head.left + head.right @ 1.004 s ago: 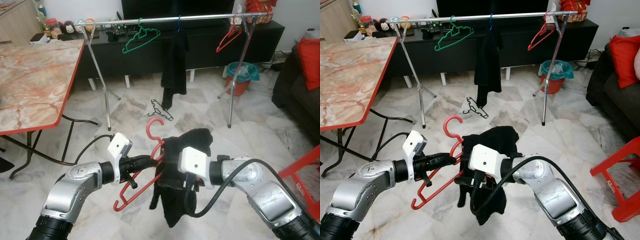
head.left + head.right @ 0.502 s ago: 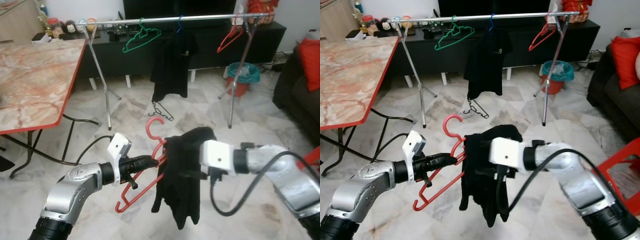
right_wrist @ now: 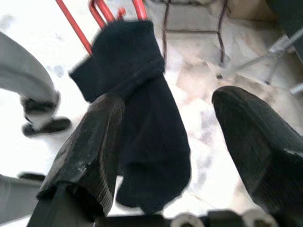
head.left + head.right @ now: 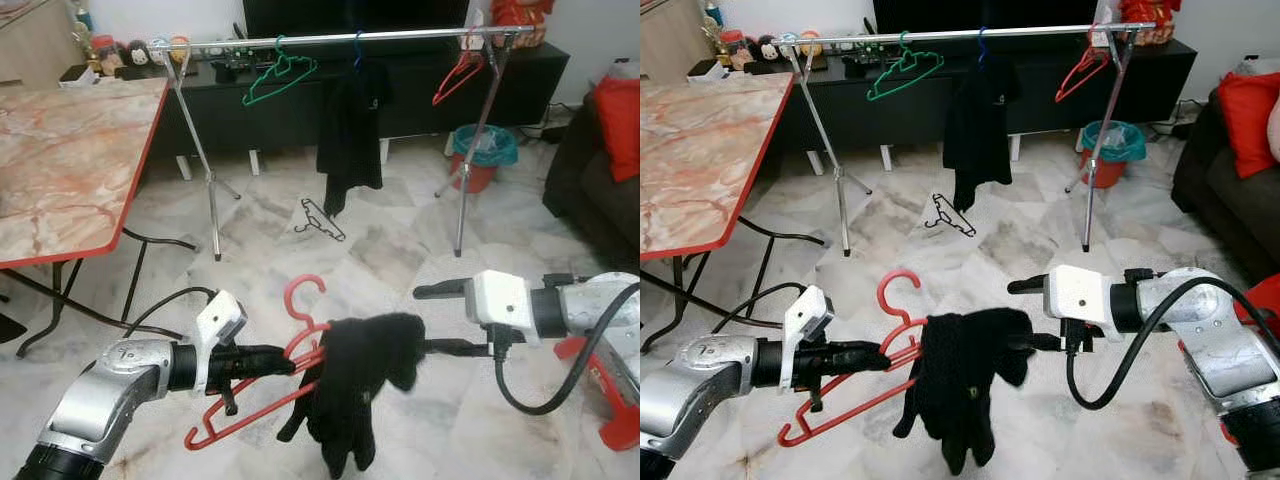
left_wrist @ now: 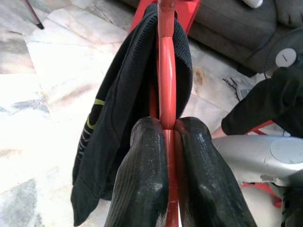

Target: Hang hanger

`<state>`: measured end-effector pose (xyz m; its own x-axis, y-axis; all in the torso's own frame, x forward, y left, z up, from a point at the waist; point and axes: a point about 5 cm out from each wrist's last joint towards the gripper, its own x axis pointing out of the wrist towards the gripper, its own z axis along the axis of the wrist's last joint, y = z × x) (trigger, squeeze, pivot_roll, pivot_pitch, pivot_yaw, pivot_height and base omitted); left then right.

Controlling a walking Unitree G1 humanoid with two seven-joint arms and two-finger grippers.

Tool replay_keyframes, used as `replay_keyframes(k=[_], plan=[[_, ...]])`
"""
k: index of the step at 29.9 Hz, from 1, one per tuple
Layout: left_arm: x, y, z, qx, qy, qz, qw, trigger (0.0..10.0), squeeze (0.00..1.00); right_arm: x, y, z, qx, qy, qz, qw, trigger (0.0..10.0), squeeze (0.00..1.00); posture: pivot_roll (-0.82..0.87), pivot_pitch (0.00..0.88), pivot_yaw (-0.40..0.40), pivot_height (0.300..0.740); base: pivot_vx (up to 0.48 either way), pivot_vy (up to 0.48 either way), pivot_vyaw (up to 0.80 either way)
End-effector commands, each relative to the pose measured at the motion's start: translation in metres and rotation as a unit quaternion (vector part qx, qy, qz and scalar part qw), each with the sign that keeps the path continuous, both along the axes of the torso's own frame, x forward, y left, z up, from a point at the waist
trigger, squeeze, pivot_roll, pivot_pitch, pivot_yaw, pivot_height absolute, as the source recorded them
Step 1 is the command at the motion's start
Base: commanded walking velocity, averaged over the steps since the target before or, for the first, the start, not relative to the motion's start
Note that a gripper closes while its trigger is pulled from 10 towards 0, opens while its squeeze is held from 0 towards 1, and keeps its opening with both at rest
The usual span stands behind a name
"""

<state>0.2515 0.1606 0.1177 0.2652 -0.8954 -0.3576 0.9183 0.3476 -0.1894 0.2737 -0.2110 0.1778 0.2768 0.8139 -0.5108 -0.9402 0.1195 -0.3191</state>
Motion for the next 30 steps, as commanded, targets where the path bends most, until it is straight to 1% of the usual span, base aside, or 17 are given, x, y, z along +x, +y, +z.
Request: replay_keyframes(k=[1, 5, 6, 9, 10, 12, 14, 15, 17, 19, 21, 22, 23, 25, 27, 29, 30], plan=[[0.002, -0.006, 0.015, -0.010, -0.034, -0.036, 0.999, 10.0, 0.00, 0.001, -0.002, 0.006, 0.031, 0.005, 0.016, 0.999, 10.0, 0.00, -0.08, 0.000, 0.016, 0.736, 0.000, 0.000, 0.00], [0.002, -0.012, 0.017, -0.020, -0.040, -0.048, 0.998, 10.0, 0.00, 0.000, -0.006, -0.001, 0.026, 0.028, 0.028, 0.999, 10.0, 0.00, -0.08, 0.000, 0.009, 0.736, 0.000, 0.000, 0.00], [0.002, -0.015, 0.018, -0.030, -0.042, -0.054, 0.997, 10.0, 0.00, 0.000, -0.009, -0.005, 0.025, 0.048, 0.035, 0.998, 10.0, 0.00, -0.08, 0.000, 0.001, 0.736, 0.000, 0.000, 0.00], [0.001, -0.019, 0.018, -0.032, -0.044, -0.064, 0.996, 10.0, 0.00, 0.000, -0.012, -0.008, 0.024, 0.063, 0.044, 0.997, 10.0, 0.00, -0.07, 0.000, -0.005, 0.736, 0.000, 0.000, 0.00], [0.000, -0.021, 0.019, -0.035, -0.044, -0.073, 0.996, 10.0, 0.00, 0.003, -0.017, -0.012, 0.010, 0.072, 0.042, 0.996, 10.0, 0.00, -0.07, 0.000, -0.016, 0.736, 0.000, 0.000, 0.00], [-0.001, -0.023, 0.020, -0.038, -0.044, -0.080, 0.995, 10.0, 0.00, 0.004, -0.021, -0.015, -0.006, 0.073, 0.043, 0.996, 10.0, 0.00, -0.07, 0.000, -0.016, 0.736, 0.000, 0.000, 0.00], [-0.001, -0.024, 0.021, -0.039, -0.044, -0.087, 0.994, 10.0, 0.00, 0.006, -0.022, -0.016, -0.012, 0.072, 0.047, 0.996, 10.0, 0.00, -0.07, 0.000, -0.020, 0.736, 0.000, 0.000, 0.00], [-0.001, -0.026, 0.021, -0.039, -0.045, -0.094, 0.994, 10.0, 0.00, 0.008, -0.021, -0.014, -0.007, 0.063, 0.058, 0.996, 10.0, 0.00, -0.07, 0.000, -0.029, 0.736, 0.000, 0.000, 0.00], [-0.001, -0.027, 0.022, -0.040, -0.046, -0.098, 0.993, 10.0, 0.00, 0.009, -0.020, -0.012, -0.002, 0.061, 0.065, 0.996, 10.0, 0.00, -0.07, 0.000, -0.029, 0.736, 0.000, 0.000, 0.00], [-0.002, -0.028, 0.022, -0.039, -0.044, -0.108, 0.992, 10.0, 0.00, 0.012, -0.015, -0.008, 0.016, 0.050, 0.071, 0.996, 10.0, 0.00, -0.07, 0.000, -0.034, 0.736, 0.000, 0.000, 0.00], [-0.003, -0.030, 0.022, -0.040, -0.043, -0.118, 0.991, 10.0, 0.00, 0.014, -0.012, -0.004, 0.033, 0.051, 0.081, 0.995, 10.0, 0.00, -0.07, 0.000, -0.034, 0.736, 0.000, 0.000, 0.00], [-0.006, -0.031, 0.022, -0.037, -0.041, -0.133, 0.990, 10.0, 0.00, 0.016, -0.008, 0.000, 0.046, 0.060, 0.098, 0.992, 10.0, 0.00, -0.07, 0.000, -0.035, 0.736, 0.000, 0.000, 0.00], [-0.006, -0.031, 0.022, -0.037, -0.041, -0.133, 0.990, 10.0, 0.00, 0.016, -0.008, 0.000, 0.046, 0.060, 0.098, 0.992, 10.0, 0.00, -0.07, 0.000, -0.035, 0.736, 0.000, 0.000, 0.00], [-0.006, -0.032, 0.022, -0.031, -0.040, -0.146, 0.988, 10.0, 0.00, 0.017, -0.004, 0.002, 0.044, 0.074, 0.124, 0.988, 10.0, 0.00, -0.07, 0.000, -0.043, 0.736, 0.000, 0.000, 0.00], [-0.006, -0.033, 0.023, -0.030, -0.040, -0.149, 0.987, 10.0, 0.00, 0.017, -0.002, 0.002, 0.044, 0.077, 0.135, 0.987, 10.0, 0.00, -0.07, 0.000, -0.045, 0.736, 0.000, 0.000, 0.00], [-0.005, -0.034, 0.023, -0.029, -0.042, -0.154, 0.987, 10.0, 0.00, 0.017, 0.000, 0.001, 0.031, 0.084, 0.141, 0.986, 10.0, 0.00, -0.07, 0.000, -0.046, 0.736, 0.000, 0.000, 0.00], [-0.005, -0.034, 0.023, -0.027, -0.042, -0.155, 0.987, 10.0, 0.00, 0.016, 0.000, -0.002, 0.018, 0.089, 0.146, 0.985, 10.0, 0.00, -0.07, 0.000, -0.047, 0.736, 0.000, 0.000, 0.00]])
